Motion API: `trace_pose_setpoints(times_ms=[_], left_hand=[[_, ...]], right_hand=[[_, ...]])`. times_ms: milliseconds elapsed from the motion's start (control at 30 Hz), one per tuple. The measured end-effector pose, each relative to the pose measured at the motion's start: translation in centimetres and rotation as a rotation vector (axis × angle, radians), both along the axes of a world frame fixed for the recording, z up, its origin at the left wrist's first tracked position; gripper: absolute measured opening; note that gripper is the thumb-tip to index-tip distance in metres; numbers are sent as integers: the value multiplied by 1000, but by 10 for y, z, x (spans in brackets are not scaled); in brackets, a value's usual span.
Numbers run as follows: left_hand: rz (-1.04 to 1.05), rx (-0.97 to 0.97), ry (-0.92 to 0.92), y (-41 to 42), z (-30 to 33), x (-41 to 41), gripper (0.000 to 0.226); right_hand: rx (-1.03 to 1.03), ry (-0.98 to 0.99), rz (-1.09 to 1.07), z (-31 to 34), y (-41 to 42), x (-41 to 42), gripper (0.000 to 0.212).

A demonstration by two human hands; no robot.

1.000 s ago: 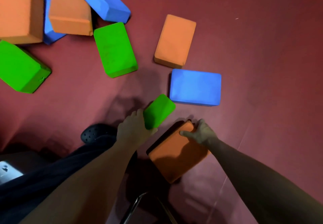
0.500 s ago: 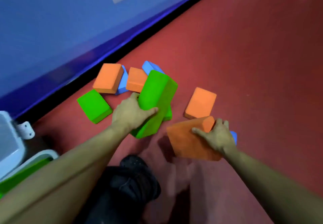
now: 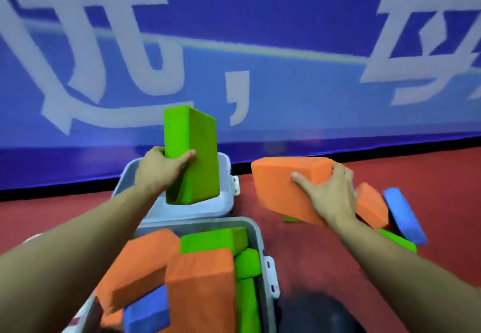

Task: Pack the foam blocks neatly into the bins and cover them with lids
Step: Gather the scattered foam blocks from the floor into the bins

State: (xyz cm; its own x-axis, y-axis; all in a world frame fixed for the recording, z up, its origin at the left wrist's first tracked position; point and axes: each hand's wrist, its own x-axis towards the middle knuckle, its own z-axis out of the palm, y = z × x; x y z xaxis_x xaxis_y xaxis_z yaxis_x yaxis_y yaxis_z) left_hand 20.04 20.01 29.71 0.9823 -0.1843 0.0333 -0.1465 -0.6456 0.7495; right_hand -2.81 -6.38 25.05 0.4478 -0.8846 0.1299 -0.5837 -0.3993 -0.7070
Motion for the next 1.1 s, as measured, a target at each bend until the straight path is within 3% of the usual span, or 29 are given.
trace_pose_setpoints(times_ms=[267,400,433,567,800,1100], left_hand=[[305,-145,203,136,-78,104,58],[475,-393,398,154,-143,156,96],[502,-469,449,151,-153,160,95],[522,-633,571,131,-185,171,50],[396,-447,645,105,-205,166,32],[216,-349,613,60,-158,109,29]], right_hand=[[-42,84,274,-40,102,178,93],[-41,181,354,-83,134,236,88],[-34,203,363,-94,139,246,88],[17,286,384,-132,148,275,89],[95,453,647,-154,143,293,87],[67,418,627,-122,120,235,70]])
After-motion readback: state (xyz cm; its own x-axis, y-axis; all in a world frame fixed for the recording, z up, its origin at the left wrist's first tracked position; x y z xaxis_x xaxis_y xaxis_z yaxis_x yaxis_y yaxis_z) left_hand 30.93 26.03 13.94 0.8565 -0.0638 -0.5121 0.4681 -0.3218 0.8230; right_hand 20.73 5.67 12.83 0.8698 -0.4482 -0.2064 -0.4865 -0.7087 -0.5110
